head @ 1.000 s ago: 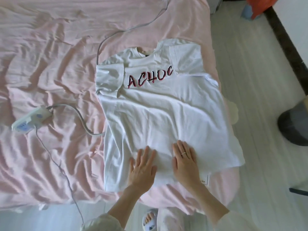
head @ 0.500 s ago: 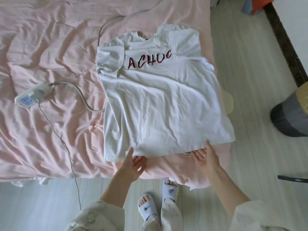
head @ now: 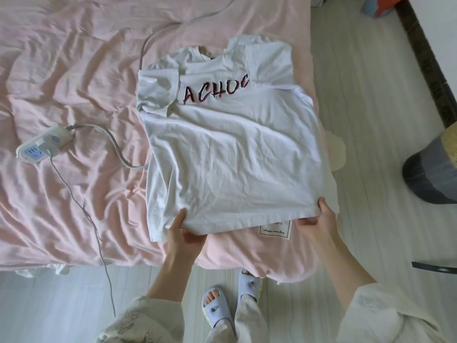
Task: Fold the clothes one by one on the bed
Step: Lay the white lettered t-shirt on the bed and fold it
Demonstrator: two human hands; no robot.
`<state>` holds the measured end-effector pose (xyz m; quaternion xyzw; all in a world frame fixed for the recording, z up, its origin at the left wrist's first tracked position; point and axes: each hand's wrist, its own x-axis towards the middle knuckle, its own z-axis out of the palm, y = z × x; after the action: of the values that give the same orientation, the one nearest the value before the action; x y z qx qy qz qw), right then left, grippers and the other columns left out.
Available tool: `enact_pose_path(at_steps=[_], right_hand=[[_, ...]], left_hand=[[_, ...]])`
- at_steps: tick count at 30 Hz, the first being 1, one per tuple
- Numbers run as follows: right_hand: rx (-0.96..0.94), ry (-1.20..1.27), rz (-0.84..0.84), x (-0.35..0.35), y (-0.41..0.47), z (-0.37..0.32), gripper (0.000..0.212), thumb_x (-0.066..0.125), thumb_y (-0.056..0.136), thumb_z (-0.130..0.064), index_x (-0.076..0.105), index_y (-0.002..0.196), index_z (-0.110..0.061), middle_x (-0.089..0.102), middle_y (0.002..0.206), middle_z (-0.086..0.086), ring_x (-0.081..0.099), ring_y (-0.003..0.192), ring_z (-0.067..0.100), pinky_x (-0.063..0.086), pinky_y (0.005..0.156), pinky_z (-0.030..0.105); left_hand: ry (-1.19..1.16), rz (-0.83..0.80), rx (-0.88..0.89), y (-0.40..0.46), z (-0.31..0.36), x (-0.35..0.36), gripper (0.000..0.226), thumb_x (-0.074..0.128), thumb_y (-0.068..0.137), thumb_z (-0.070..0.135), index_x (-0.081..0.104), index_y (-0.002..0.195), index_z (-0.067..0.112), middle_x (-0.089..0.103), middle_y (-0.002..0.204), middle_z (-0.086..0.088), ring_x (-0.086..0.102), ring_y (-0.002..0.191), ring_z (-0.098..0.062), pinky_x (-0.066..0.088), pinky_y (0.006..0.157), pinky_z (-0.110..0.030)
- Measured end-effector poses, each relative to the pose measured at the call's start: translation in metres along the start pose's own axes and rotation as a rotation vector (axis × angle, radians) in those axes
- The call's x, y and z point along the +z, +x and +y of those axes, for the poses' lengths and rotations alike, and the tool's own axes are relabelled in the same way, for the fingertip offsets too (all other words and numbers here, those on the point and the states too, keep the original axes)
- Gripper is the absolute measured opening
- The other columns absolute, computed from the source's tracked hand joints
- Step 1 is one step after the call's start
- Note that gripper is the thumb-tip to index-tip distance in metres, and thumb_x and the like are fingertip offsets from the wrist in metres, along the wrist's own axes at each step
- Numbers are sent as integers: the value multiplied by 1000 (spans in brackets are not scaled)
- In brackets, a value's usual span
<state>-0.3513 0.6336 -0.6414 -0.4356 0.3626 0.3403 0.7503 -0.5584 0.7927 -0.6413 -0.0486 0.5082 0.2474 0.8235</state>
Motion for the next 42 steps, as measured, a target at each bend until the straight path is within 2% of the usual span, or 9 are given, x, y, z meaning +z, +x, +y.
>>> enact_pose_path(at_steps=[4, 6, 9, 13, 22, 26, 29, 34, 42], right_hand=[[-19, -39, 26, 10, 0, -21, 20, 52, 94, -21, 54, 75, -16, 56, 46, -7, 44, 33, 5, 39, 37, 11], [-54, -75, 40, 25, 0, -34, 20, 54, 92, -19, 53, 72, -17, 53, 46, -8, 41, 35, 3, 39, 39, 11], [-114, -70, 50, 63, -8, -59, 17, 53, 92, -20, 53, 75, -17, 56, 62, -2, 49, 52, 6, 44, 39, 12], [-261, -139, 45, 115, -22, -91, 16, 46, 93, -14, 51, 77, -13, 55, 74, 3, 55, 65, 15, 51, 45, 19], [-380, -234, -90, 236, -2, -130, 15, 45, 95, -16, 42, 107, -6, 55, 87, 10, 61, 72, 21, 57, 52, 23], [-396, -223, -103, 295, 23, -133, 10, 52, 94, -16, 51, 93, -6, 58, 90, 9, 64, 72, 19, 57, 54, 22], [-401, -211, -96, 345, 48, -133, 13, 53, 94, -19, 52, 85, -10, 60, 87, 7, 64, 71, 17, 56, 54, 21], [-452, -326, -64, 404, 85, -134, 15, 50, 96, -18, 47, 85, -9, 57, 81, 5, 64, 63, 18, 58, 69, 24], [-410, -509, -177, 463, 158, -145, 15, 50, 96, -24, 51, 93, -8, 59, 97, 11, 67, 74, 17, 57, 67, 25]], left_hand=[[-13, 96, 98, -5, 14, 20, 36, 58, 86, 19, 58, 120, 10, 66, 111, -8, 63, 101, -26, 50, 86, -38], [-35, 95, 151, -10, 24, 44, 27, 58, 86, 21, 64, 110, 11, 69, 100, -7, 65, 95, -23, 49, 93, -38], [-64, 91, 238, -22, 41, 91, 14, 57, 88, 22, 62, 81, 12, 66, 72, -3, 62, 77, -17, 50, 86, -31], [-30, 37, 363, -31, 68, 140, 14, 57, 89, 24, 58, 78, 15, 60, 77, 1, 59, 72, -13, 50, 72, -27], [9, 6, 488, -10, 142, 227, 5, 57, 89, 16, 57, 84, 16, 61, 87, -2, 61, 80, -16, 52, 77, -30], [24, 5, 487, 30, 181, 262, 5, 58, 88, 11, 55, 86, 12, 60, 89, -5, 62, 83, -18, 54, 85, -32], [73, 23, 486, 68, 213, 285, 5, 58, 89, 11, 54, 86, 9, 60, 86, -7, 65, 77, -19, 58, 77, -32], [55, 4, 513, 110, 253, 318, 12, 52, 93, 5, 50, 81, 6, 59, 81, -12, 67, 69, -21, 59, 56, -29], [203, -15, 546, 171, 275, 368, 10, 53, 94, 14, 56, 87, 8, 63, 88, -9, 70, 69, -18, 59, 62, -30]])
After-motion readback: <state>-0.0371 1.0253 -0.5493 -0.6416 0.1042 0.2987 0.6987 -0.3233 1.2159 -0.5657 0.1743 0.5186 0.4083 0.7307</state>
